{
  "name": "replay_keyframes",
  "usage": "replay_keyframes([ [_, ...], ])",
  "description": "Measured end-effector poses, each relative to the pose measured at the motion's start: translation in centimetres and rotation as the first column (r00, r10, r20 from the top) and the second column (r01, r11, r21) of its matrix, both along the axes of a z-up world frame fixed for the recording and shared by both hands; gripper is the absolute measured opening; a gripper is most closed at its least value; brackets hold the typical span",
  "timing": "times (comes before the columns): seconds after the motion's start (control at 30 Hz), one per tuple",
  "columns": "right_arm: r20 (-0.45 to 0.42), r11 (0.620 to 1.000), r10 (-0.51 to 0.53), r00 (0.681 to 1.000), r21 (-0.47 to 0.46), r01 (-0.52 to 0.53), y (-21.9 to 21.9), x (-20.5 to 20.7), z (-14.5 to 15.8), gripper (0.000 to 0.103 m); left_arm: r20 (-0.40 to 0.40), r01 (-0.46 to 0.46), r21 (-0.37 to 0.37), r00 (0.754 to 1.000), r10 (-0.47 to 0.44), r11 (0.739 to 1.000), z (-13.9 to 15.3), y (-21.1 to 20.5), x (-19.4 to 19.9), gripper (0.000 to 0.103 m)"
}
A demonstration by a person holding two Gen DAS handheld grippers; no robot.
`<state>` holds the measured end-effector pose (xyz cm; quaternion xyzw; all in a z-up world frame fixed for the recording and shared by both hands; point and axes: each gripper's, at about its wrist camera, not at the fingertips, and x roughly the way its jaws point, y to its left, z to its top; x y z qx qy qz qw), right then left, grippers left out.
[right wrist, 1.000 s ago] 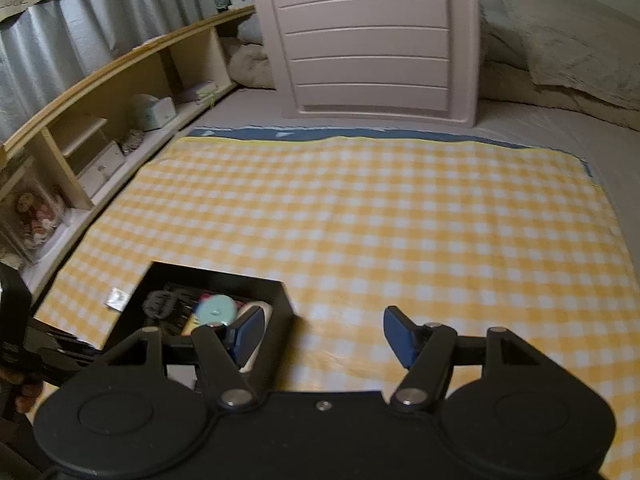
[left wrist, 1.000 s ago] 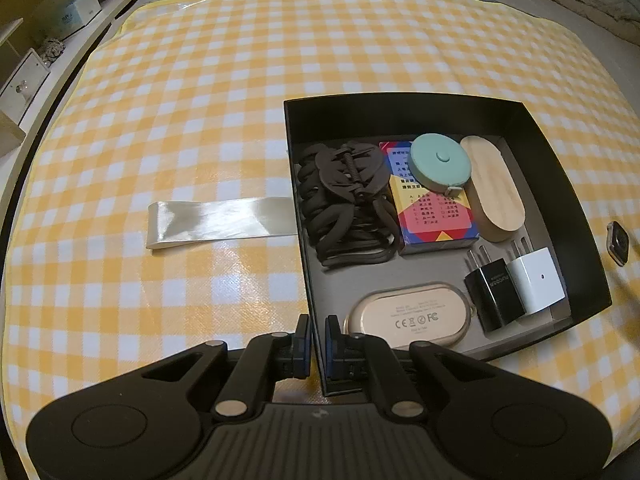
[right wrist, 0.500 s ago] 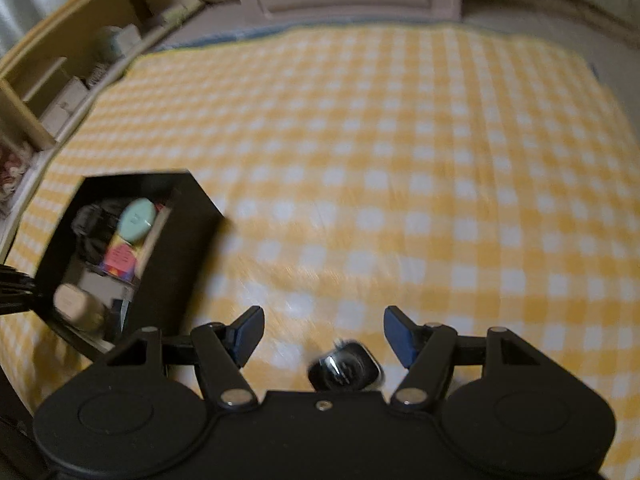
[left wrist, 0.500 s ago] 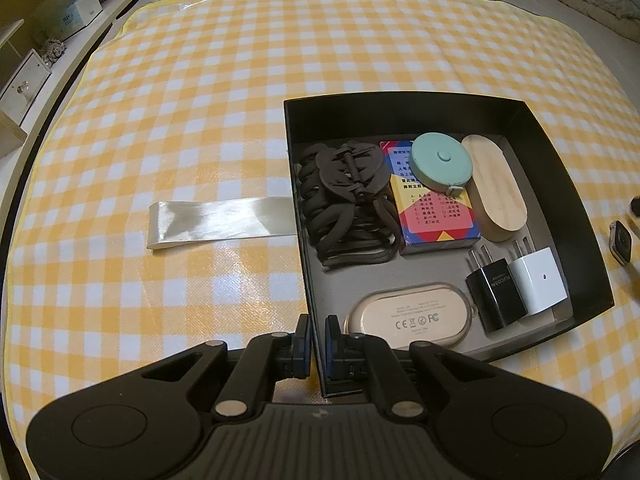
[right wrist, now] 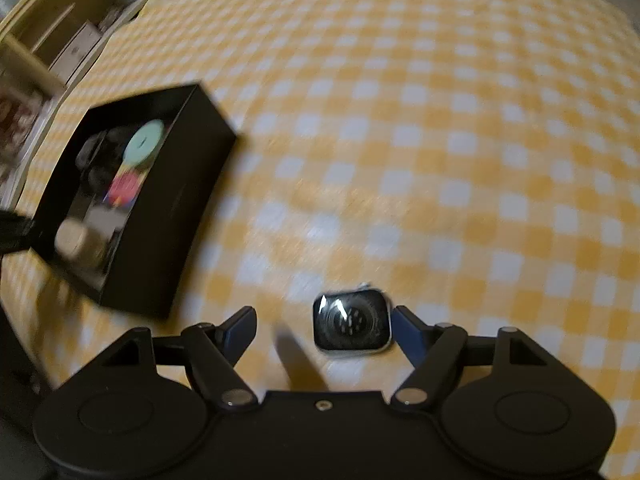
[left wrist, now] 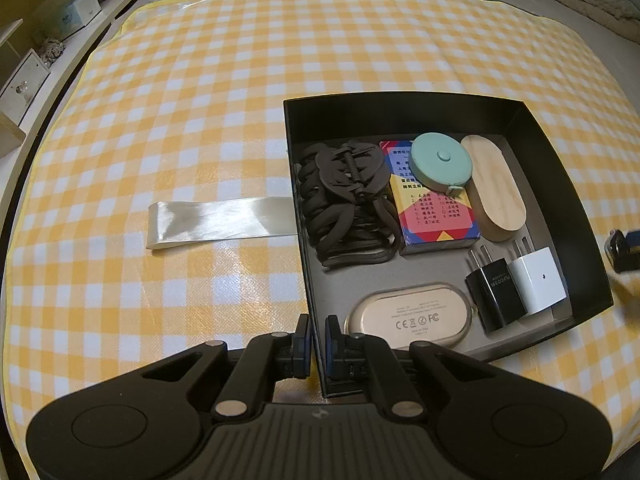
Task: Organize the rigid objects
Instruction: 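Reach the right tool to the black smartwatch and grasp it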
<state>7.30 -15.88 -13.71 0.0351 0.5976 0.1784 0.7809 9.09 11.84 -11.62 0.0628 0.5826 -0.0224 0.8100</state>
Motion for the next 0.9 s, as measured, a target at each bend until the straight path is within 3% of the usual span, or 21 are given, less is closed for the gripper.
replay_keyframes([
  [0.13,-0.001,0.999,-0.004,1.0,-0.045,0.004,1.3,-0.3,0.0,0.075,-0.001,-0.002,-0.001,1.0,0.002,1.0,0.0,0.0,0.0,0.006],
  [0.37,-0.025,0.975,-0.137,0.99,-0.181,0.13,2.7,0.2,-0.9,0.077,0.0,0.0,0.0,1.0,0.0,1.0,0.0,0.0,0.0,0.007],
  [0.5,-0.019,0.96,-0.198,0.98,-0.205,0.19,2.6,0.2,-0.9,0.076,-0.001,0.001,0.002,1.0,-0.001,1.0,0.0,0.0,0.0,0.007],
  [0.63,0.003,0.953,-0.208,0.978,-0.225,0.203,2.8,0.5,-0.8,0.047,-0.001,0.002,0.003,1.0,-0.002,1.0,-0.1,0.1,0.0,0.007],
  [0.73,0.004,0.954,-0.19,0.982,-0.235,0.186,3.3,0.8,-0.6,0.047,0.0,0.003,0.004,1.0,-0.003,1.0,0.0,0.0,0.1,0.007],
  [0.9,0.094,0.951,-0.207,0.974,-0.214,0.223,2.6,1.0,3.5,0.047,-0.001,0.002,0.005,1.0,-0.002,1.0,0.0,0.0,0.1,0.007],
])
